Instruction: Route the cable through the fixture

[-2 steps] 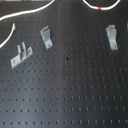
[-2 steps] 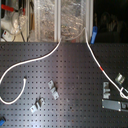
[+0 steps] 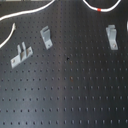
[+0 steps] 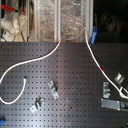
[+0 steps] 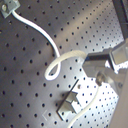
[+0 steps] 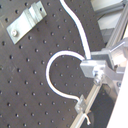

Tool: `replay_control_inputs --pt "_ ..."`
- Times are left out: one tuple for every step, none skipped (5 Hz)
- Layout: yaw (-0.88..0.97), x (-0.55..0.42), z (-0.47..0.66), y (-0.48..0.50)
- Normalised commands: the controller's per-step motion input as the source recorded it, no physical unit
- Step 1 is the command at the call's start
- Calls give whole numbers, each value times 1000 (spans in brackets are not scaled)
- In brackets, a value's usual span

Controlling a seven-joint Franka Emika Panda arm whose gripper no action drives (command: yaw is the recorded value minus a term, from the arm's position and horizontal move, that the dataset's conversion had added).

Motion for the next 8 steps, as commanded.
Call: replay_control_inputs --pt "0 -80 499 -13" --pt "0 0 20 0" --pt "9 -467 201 71" --pt "140 -506 208 44" --pt "0 -2 -1 28" --pt "0 -270 418 82" --pt "34 -360 334 156" --pt "217 -253 224 181"
